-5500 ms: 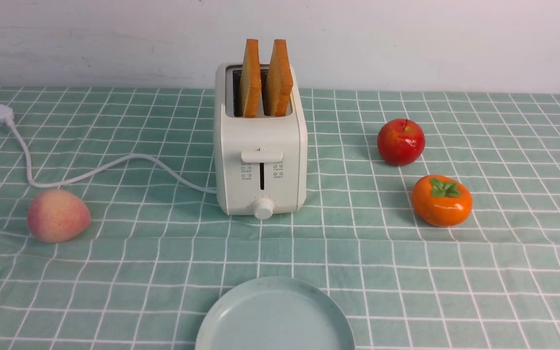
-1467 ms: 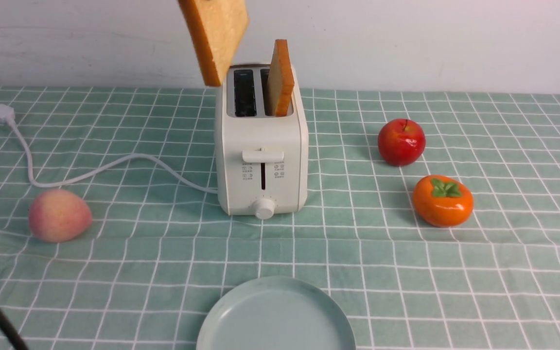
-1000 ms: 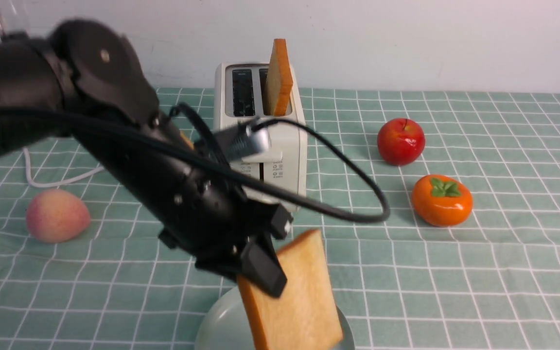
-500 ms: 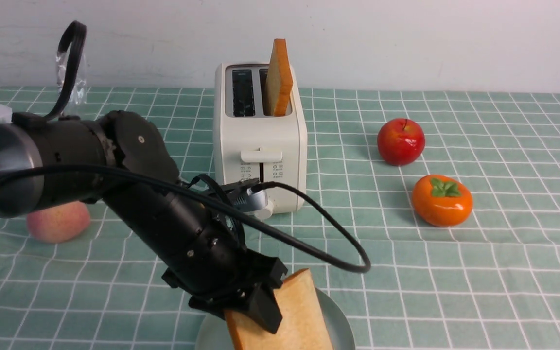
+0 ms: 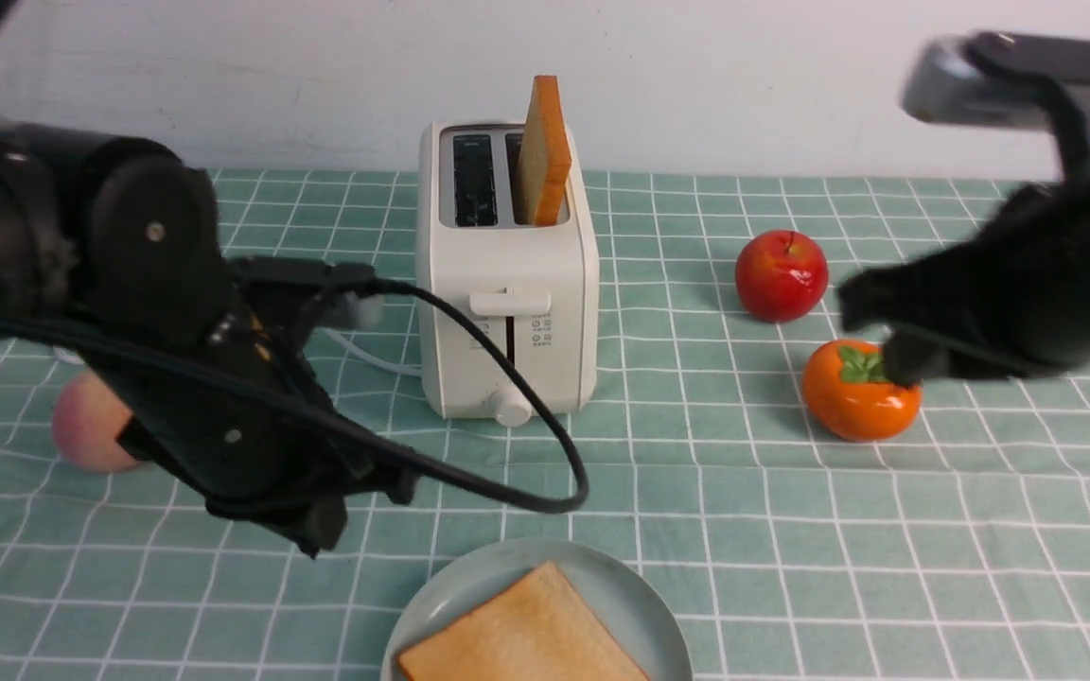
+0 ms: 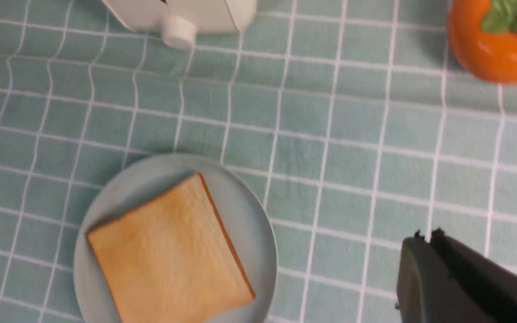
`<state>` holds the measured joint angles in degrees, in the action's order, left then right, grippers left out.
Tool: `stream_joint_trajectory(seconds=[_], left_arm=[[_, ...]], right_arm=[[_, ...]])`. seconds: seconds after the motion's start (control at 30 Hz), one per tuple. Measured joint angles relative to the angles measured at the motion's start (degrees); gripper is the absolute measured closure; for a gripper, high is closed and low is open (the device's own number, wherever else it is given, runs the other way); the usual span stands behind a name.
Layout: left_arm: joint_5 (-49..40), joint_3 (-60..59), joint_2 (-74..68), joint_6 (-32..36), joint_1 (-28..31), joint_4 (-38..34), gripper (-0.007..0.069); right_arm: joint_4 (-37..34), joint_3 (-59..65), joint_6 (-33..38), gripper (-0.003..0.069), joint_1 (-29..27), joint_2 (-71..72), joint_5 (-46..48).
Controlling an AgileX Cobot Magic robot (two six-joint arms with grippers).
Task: Take toasted bread from bread machine on blue coffee table place on plate.
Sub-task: 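Grasp the toast slice in the toaster and pull it up out of the slot with the right gripper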
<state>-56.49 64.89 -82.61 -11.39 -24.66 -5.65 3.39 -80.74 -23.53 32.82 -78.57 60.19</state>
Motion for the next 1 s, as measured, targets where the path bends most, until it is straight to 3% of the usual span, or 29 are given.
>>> stream_joint_trajectory(seconds=[0.17,0.3,0.6,0.73,0.87,0.9,1.0], left_arm=[[-0.5,-1.2,10.3,-2.1,0.0,1.6,0.0638],[0.7,-5.3,20.7,-3.6,0.0,1.8,0.0638],[3.3,-15.6,35.5,-7.6,0.0,1.8,0.0638],[2.6,-17.4,37.4,-8.2,0.0,1.8,0.0638],[0.9,-18.1,38.6,-8.4,0.0,1.8,0.0638],[0.5,-18.1,38.6,-8.5,0.0,1.8,0.0638],[0.4,-18.1,38.7,-8.5,0.0,1.8,0.0638]], right_arm=[[-0.1,-18.4,3.7,0.0592,0.0,-15.9,2.8],[-0.2,-35.1,5.9,0.0509,0.0,-27.5,6.8],[-1.5,-65.9,7.1,0.0209,0.0,-49.7,7.7],[0.9,-69.2,7.1,0.0163,0.0,-54.7,5.6],[5.1,-69.4,6.7,0.0176,0.0,-57.7,3.2],[5.2,-69.4,6.4,0.0228,0.0,-58.2,2.3],[4.7,-69.4,6.7,0.0481,0.0,-58.2,1.2]])
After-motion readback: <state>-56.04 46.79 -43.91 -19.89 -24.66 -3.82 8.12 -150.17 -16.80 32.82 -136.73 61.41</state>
